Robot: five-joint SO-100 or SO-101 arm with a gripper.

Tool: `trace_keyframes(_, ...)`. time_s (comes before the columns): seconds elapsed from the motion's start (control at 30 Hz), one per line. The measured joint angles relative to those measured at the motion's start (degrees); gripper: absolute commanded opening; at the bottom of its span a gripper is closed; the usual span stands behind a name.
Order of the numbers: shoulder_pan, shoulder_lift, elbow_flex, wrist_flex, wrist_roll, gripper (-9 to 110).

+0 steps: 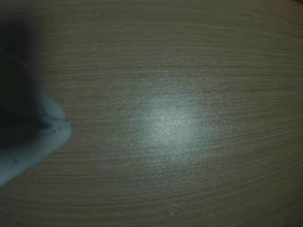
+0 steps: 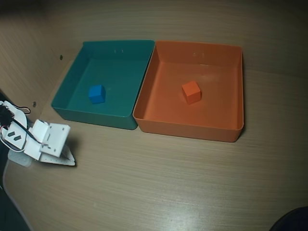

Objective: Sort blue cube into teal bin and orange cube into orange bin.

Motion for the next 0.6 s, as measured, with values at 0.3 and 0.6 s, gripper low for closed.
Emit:
trace_keyframes(0.3,-2.0,4.0,0.0,25.8,0.0,-6)
trace_keyframes(0.6,-2.2,4.2,0.0,27.0,-0.4,-6)
